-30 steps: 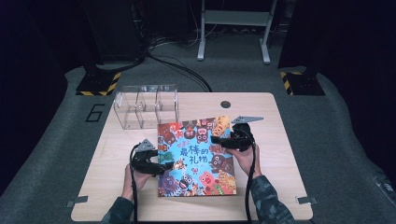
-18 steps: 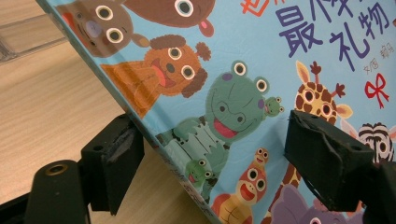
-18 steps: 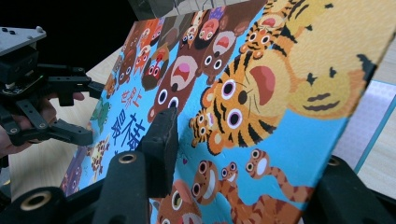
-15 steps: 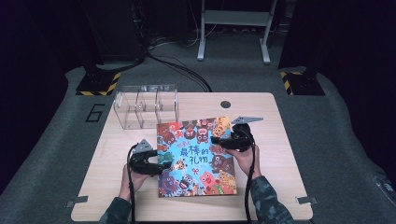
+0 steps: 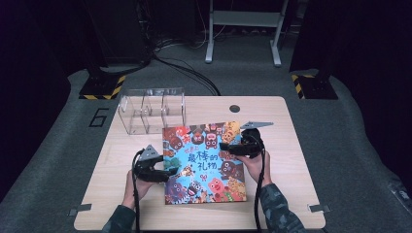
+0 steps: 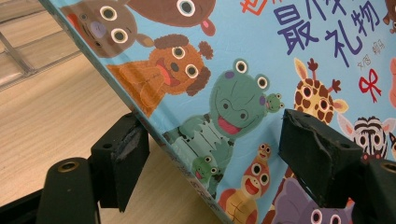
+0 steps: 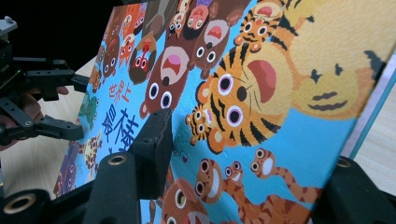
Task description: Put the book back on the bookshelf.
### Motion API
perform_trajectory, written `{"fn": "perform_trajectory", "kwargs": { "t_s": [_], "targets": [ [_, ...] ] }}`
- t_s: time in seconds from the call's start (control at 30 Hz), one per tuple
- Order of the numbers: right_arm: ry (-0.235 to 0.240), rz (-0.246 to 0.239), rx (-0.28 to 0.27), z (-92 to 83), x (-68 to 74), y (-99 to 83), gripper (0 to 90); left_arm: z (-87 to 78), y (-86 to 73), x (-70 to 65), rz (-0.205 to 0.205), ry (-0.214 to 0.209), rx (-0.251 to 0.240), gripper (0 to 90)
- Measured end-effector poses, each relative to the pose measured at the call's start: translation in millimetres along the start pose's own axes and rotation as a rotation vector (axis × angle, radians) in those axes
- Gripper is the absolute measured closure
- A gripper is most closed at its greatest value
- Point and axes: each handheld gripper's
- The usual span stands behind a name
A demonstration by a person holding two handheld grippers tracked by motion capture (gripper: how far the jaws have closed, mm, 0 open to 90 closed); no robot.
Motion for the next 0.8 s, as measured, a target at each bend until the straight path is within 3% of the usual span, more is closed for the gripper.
{"fn": "perform_trajectory", "kwargs": {
  "t_s": [0.1,0.3,0.47,0.6,0.8],
  "targets": [
    [0.000,0.004,0.002,0.3,-0.4,-0.1,45.4,0.7,-0.7,-1.6,-0.011,0.006,-0.013,24.7],
    [-0.011,-0.010,0.003,0.7,-0.3,0.3,44.4,-3.5,-0.5,-0.7,0.006,-0.007,0.011,27.0],
    [-0.019,-0.001,0.010,0.6,1.0,0.9,44.0,-3.3,-0.9,-1.5,0.015,0.007,-0.011,28.0],
    [-0.025,0.007,0.015,-0.2,0.7,1.3,43.2,-6.0,1.1,-3.3,0.037,0.013,-0.001,29.1],
    [-0.032,-0.020,0.021,-2.0,1.6,2.4,41.2,-9.0,2.5,-5.4,0.047,0.030,-0.026,31.9]
  ]
}}
Point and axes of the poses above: each handheld gripper's, and its own axes: z roughly forward along the jaws, y roughly out of its top, x roughly to its left, and after that the axes turned 7 degrees about -z, right-handed
